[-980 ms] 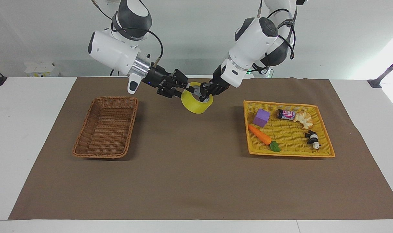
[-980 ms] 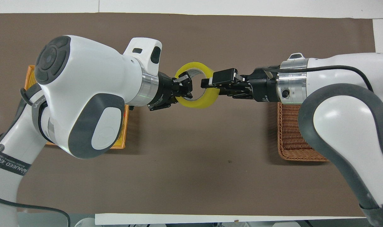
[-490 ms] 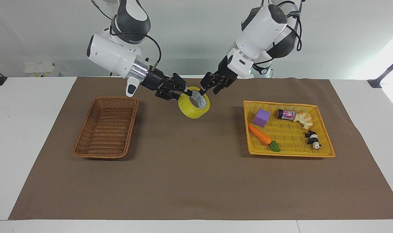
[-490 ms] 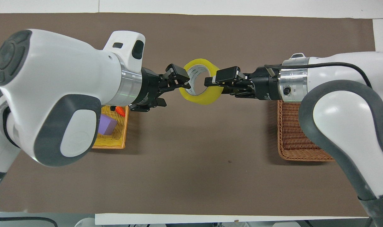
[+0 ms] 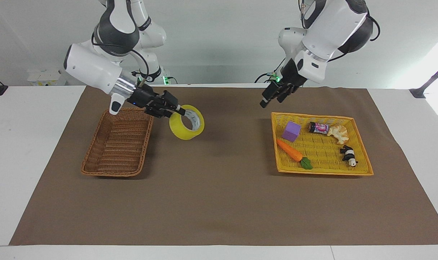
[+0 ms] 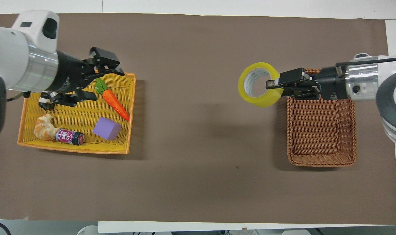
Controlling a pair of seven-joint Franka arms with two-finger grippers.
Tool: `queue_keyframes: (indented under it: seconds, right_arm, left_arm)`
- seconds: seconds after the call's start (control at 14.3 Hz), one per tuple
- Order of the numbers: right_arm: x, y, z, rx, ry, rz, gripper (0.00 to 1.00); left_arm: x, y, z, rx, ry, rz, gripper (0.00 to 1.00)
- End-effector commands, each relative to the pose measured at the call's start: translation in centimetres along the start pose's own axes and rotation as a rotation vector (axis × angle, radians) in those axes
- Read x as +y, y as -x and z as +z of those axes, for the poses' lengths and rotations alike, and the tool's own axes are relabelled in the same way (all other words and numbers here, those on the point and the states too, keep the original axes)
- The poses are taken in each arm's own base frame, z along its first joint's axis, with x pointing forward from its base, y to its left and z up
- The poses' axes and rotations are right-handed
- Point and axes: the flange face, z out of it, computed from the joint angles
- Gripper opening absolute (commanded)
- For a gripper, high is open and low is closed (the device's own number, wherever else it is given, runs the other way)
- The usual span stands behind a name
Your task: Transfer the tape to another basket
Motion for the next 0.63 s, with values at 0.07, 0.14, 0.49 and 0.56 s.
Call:
queue_keyframes:
  seconds: [0.07,0.14,0.49,0.56]
  right_arm:
    - [6.0,1.3,-3.5,0.015,0.028,0.033,0.00]
    - [8.6,1.2,-4.6,0.016,0.019,0.052,0.00]
    - [19.5,0.8,-5.3,-0.045,-0.036,-0.044,0.00]
    - [20.7,0.9,-4.5,-0.064,-0.035,-0.076,0.00]
  left_arm:
    - [-7.5,-5.9,-2.5,0.057,-0.151,0.021,0.99]
    - [-9.4,-7.4,-3.1,0.080,-0.176,0.026,0.99]
    - [-15.7,-11.8,-5.2,0.087,-0.220,0.224,0.99]
    - [-16.2,-12.0,-5.4,0.085,-0.221,0.275,0.99]
